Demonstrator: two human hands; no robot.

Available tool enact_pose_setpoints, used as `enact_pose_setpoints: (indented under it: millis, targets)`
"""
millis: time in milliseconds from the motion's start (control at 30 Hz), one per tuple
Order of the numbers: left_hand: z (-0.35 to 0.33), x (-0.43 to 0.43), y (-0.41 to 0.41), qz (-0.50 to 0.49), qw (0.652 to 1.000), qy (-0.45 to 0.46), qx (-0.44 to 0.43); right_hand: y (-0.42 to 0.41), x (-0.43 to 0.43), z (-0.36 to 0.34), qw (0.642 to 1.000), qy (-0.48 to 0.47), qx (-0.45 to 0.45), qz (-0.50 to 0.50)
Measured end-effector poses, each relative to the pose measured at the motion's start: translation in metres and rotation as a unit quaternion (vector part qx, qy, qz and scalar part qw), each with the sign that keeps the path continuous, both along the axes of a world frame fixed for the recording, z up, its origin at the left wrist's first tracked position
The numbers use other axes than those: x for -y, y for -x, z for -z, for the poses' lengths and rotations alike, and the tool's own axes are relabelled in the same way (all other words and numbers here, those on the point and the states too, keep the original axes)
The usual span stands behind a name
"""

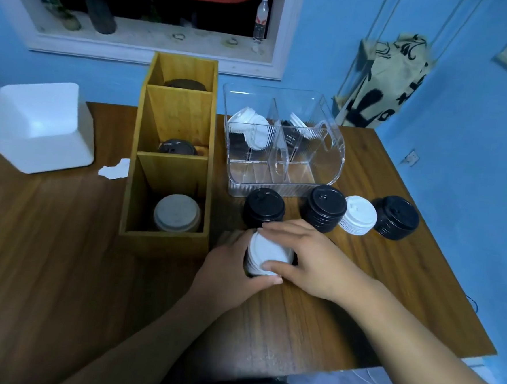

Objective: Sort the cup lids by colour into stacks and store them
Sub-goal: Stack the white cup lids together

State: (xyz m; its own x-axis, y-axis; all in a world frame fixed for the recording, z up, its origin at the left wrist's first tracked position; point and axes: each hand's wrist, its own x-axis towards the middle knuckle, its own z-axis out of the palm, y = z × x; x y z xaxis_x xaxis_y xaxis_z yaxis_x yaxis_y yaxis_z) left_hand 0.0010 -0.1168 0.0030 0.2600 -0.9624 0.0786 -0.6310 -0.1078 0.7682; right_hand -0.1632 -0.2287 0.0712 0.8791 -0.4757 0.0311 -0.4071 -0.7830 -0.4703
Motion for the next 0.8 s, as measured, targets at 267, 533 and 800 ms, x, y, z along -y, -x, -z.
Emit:
enact_pose_setpoints:
  millis: [267, 533, 800]
  targets:
    - [-0.005, -0.003, -0.001, 0.016, 1.0, 0.005, -0.01, -0.014, 0.003, -0.004, 0.999, 0.005, -0.053, 0.011]
    - [-0.005, -0.003, -0.001, -0.004, 1.0, 0.008, 0.013, -0.023, 0.016, -0.032, 0.998, 0.007, -0.055, -0.038]
    - [-0.005, -0.003, -0.001, -0.002, 1.0, -0.005, 0.029, -0.06, 0.143, -0.077, 0.958, 0.083, 0.096, 0.256]
